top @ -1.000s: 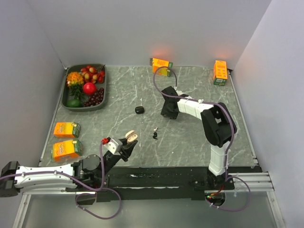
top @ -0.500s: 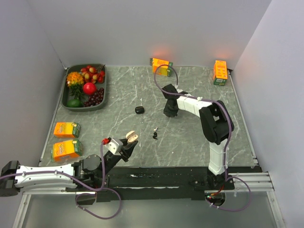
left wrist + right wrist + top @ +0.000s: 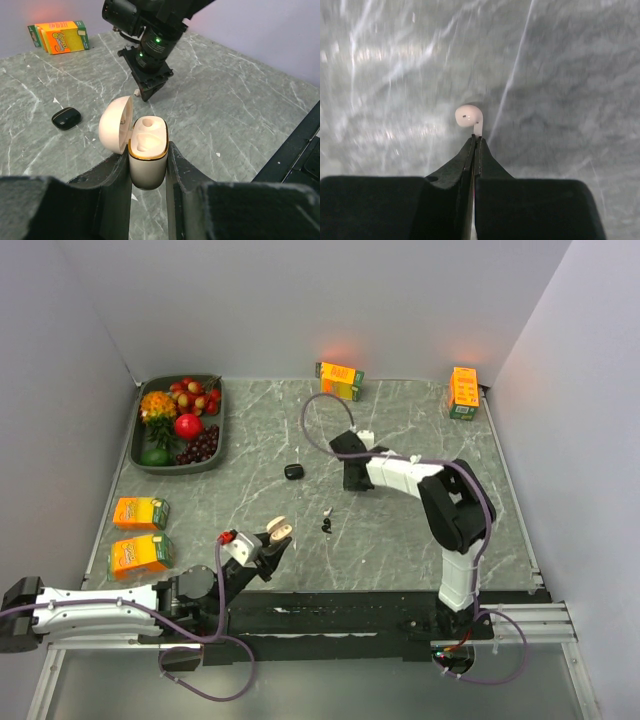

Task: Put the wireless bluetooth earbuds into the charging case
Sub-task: Pick up the earbud from the center of the board.

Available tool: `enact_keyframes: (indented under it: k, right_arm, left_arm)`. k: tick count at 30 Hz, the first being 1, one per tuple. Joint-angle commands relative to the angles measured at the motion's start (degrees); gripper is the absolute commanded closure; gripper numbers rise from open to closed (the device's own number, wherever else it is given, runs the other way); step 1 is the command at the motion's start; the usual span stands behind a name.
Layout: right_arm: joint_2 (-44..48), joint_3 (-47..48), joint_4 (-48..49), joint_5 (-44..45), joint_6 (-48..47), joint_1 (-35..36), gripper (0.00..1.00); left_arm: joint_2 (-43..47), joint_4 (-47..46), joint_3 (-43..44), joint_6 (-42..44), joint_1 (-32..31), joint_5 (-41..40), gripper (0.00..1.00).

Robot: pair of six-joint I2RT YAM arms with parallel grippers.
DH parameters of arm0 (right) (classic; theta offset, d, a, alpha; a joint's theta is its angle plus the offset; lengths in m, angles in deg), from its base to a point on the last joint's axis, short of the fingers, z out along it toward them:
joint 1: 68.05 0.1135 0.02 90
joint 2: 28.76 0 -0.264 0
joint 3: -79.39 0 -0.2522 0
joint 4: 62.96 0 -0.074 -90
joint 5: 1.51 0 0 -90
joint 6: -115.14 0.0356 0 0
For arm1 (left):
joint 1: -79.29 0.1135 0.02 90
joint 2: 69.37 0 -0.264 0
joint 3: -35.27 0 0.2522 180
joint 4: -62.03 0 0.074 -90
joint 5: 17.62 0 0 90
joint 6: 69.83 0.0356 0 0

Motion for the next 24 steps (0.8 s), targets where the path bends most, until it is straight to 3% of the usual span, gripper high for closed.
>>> enact_keyframes:
  k: [1,5,9,12,17,20,24]
  right_arm:
    - [7.5,-6.7,-2.5,4.0,-5.5,3.0,0.99]
    - [12.0,-11.2,-2.1,2.5,-6.0,3.1,0.9]
    - [15.4,-13.3,-2.5,0.6,-5.5,3.4,0.49]
    - [17.7,-13.6,-2.8,0.5,-4.9,3.8,0.35]
    - [21.2,-12.8,-5.0,-0.7,-3.0,2.4,0.3]
    - [21.0,-13.1,-3.9,-3.9,-1.2,0.2,0.37]
    - [17.5,-11.5,-1.9,-4.0,-5.8,0.1,0.39]
  left_arm:
    - [-0.8,-3.3,1.9,-0.6,-0.4,0.6,0.99]
    - [-1.0,-2.9,2.2,-1.1,-0.4,1.0,0.99]
    - [-1.0,-3.2,1.9,-1.2,-0.4,1.3,0.99]
    - [-1.4,-3.3,2.0,-1.2,-0.4,1.4,0.99]
    - [-1.1,-3.0,2.2,-1.2,-0.4,1.1,0.99]
    - [-1.0,-3.7,1.7,-1.2,-0.4,1.2,0.99]
    - [-1.8,-2.9,2.4,-1.4,-0.5,1.8,0.99]
